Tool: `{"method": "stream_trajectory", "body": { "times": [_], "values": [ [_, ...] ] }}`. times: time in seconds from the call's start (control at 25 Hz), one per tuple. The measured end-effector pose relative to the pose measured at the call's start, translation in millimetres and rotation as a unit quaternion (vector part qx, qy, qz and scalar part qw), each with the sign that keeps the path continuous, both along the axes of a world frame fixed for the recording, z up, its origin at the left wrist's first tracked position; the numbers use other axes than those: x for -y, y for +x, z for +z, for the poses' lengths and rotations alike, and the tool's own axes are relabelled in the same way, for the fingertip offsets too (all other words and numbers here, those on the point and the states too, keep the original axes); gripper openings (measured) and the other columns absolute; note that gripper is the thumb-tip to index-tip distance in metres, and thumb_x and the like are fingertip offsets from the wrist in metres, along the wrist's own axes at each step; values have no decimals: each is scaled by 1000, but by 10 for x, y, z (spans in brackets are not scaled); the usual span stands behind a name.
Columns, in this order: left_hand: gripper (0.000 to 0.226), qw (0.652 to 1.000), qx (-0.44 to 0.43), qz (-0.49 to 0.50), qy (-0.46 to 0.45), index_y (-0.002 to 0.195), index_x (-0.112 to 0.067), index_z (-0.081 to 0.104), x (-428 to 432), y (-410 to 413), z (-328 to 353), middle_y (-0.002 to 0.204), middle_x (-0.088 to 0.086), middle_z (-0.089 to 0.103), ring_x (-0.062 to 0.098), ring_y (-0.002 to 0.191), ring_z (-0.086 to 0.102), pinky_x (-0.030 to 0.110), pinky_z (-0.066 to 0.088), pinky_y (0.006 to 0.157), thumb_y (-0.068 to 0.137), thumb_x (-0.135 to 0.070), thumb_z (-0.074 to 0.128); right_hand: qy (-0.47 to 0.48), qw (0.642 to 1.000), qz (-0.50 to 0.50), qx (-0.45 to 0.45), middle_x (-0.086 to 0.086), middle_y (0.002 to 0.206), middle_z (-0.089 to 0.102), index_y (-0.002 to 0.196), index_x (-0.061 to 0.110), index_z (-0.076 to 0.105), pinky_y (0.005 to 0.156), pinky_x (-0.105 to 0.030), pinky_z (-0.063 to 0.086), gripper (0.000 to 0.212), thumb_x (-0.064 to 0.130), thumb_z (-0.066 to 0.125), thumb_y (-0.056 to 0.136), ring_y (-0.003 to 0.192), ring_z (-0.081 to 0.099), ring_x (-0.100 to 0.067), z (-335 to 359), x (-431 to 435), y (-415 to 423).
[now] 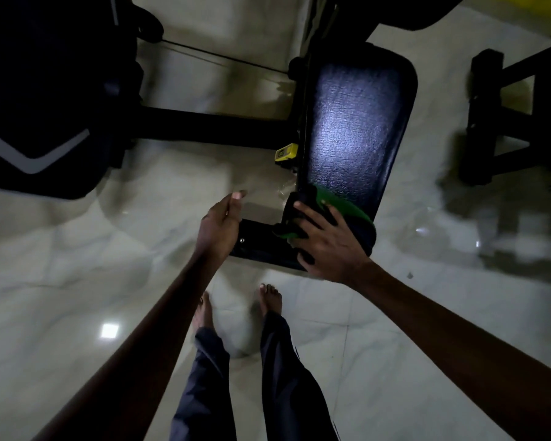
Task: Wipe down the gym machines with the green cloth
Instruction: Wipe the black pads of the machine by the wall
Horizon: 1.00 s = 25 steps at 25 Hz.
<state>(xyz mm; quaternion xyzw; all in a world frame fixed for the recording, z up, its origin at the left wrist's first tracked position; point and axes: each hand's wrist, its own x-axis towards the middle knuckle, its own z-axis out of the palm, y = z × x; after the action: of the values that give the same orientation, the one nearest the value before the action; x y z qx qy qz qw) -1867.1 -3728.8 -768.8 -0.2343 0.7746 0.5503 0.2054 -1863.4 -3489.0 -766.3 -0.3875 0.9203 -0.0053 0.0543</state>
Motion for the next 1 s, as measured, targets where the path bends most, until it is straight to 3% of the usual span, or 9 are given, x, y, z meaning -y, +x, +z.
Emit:
{"method": "stream_trajectory", "body": {
  "times": [0.12, 0.28, 0.36, 0.48, 0.6, 0.72, 0.8, 0.88, 1.0],
  "values": [
    [40, 998, 0, -57, 0, 135, -42, 55, -213, -147, 51, 131, -7, 64, 23, 119, 61, 40, 48, 103, 101, -54, 38, -34, 999, -23, -26, 1, 141, 58, 96, 31, 75, 115, -51, 25, 16, 32, 70, 81, 145, 36, -25, -80, -319, 154],
    [43, 990, 0, -141, 24, 145, -34, 48, -550, -273, 115, 137, -4, 60, 1, 115, 54, 0, 33, 86, 102, -36, 50, -133, 969, -193, -72, -8, 143, 56, 108, 17, 75, 116, -53, 30, 22, 24, 68, 88, 144, 37, -32, -212, -628, 412],
    [48, 991, 9, -113, 72, 146, -26, 48, -679, -275, 119, 131, 3, 65, 3, 112, 60, 3, 41, 88, 99, -26, 59, -237, 916, -321, -46, -13, 146, 49, 116, 7, 72, 114, -55, 34, 28, 20, 60, 94, 146, 31, -36, -277, -553, 518],
    [51, 993, 21, -59, 105, 143, -23, 50, -722, -259, 81, 124, 5, 69, 6, 107, 66, 25, 50, 96, 95, -20, 66, -329, 812, -482, -4, -8, 152, 34, 137, 10, 59, 119, -42, 31, 40, 19, 52, 99, 148, 28, -29, -262, -221, 554],
    [51, 992, 20, -64, 109, 142, -22, 52, -700, -270, 68, 125, 3, 68, 3, 105, 65, 28, 50, 99, 94, -18, 68, -415, 689, -594, -3, -11, 149, 37, 144, 14, 52, 115, -16, 27, 43, 20, 54, 102, 143, 37, -21, -204, -80, 390],
    [50, 993, 25, -67, 98, 141, -22, 53, -693, -289, 62, 123, 1, 69, 3, 105, 66, 26, 50, 100, 94, -17, 68, -460, 577, -674, 20, -12, 149, 46, 145, 19, 53, 108, -10, 33, 48, 37, 54, 100, 139, 43, -21, -190, -58, 305],
    [49, 995, 14, -75, 72, 141, -22, 54, -740, -294, 84, 122, -2, 69, -1, 107, 65, 16, 46, 101, 94, -16, 67, -457, 575, -678, 30, -11, 144, 52, 144, 19, 54, 105, -8, 35, 46, 36, 55, 101, 135, 47, -19, -194, -76, 347],
    [46, 995, -25, -96, 20, 140, -23, 56, -796, -304, 120, 121, -9, 67, -4, 108, 62, -1, 38, 92, 95, -19, 65, -466, 579, -667, 48, -9, 135, 61, 139, 17, 59, 104, -18, 43, 44, 37, 54, 100, 127, 55, -20, -206, -176, 257],
    [43, 993, -61, -95, -21, 138, -25, 58, -869, -267, 149, 125, -6, 68, 4, 113, 62, 3, 39, 88, 95, -24, 65, -484, 542, -679, 107, -5, 114, 73, 123, 13, 70, 98, -37, 52, 50, 49, 57, 91, 107, 66, -19, -271, -470, -68]
  ]
}}
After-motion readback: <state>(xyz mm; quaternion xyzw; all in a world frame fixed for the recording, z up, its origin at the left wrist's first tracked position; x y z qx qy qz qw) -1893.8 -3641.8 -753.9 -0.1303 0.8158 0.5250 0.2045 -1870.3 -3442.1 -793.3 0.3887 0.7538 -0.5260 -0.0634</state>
